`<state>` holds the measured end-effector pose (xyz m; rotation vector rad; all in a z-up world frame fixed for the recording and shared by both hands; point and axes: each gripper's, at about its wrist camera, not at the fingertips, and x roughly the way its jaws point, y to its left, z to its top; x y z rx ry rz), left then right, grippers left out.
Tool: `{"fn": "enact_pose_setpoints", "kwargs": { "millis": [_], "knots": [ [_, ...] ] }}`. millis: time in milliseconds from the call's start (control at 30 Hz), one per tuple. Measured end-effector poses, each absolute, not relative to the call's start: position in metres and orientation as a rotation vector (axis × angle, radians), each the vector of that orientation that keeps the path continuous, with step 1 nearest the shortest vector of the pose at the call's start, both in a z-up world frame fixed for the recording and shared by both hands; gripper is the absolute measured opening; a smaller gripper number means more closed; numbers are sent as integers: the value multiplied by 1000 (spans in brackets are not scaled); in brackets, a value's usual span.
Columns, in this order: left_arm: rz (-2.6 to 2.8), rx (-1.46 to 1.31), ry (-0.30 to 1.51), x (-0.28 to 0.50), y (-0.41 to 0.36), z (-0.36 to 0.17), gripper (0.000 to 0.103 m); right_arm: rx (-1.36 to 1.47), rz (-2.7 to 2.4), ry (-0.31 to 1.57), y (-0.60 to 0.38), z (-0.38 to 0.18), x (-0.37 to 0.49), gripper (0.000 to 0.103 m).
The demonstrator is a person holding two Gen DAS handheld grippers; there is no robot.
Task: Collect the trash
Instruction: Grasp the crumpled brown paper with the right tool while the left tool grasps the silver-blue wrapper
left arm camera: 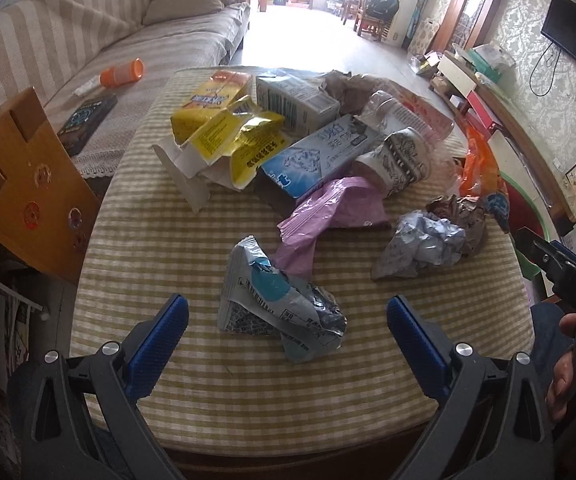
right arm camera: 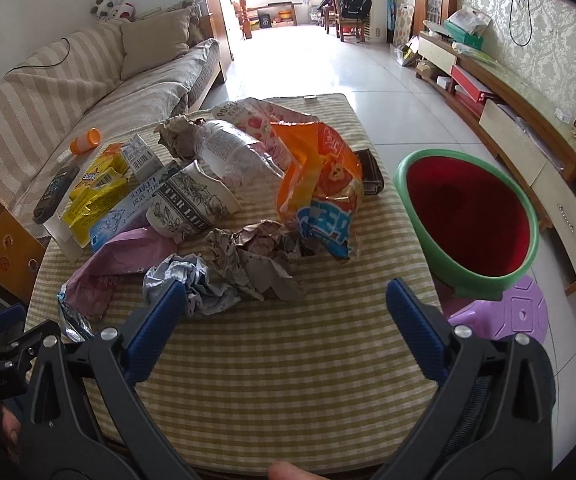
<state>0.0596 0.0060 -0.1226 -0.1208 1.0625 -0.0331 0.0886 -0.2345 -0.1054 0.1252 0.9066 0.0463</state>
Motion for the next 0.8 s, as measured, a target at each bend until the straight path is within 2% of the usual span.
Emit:
{"fn": "enact_pose_setpoints", "kwargs": {
  "millis": [367,467,533,567,633,800],
  "knots": [
    [-43,-132,1130,78,9,-154,94,334,33,995,-228,-138,129,98],
    [-47,-138,1139,80,10,-160,94,326,18,993,-222,-142,137,93],
    [-46,-134,1155,83,11,-166,87,324,5,1006,-218,-147,143,86],
    [-49,-139,1163,84,11,-169,86,325,5,1021,-218,-150,146,78],
    [-51,-154,1167,87,14,-172,83,322,-2,1047,-216,-156,149,72],
    [-48,-129,1181,86,14,-173,56,312,25,1039,-215,-159,146,56]
  ]
}}
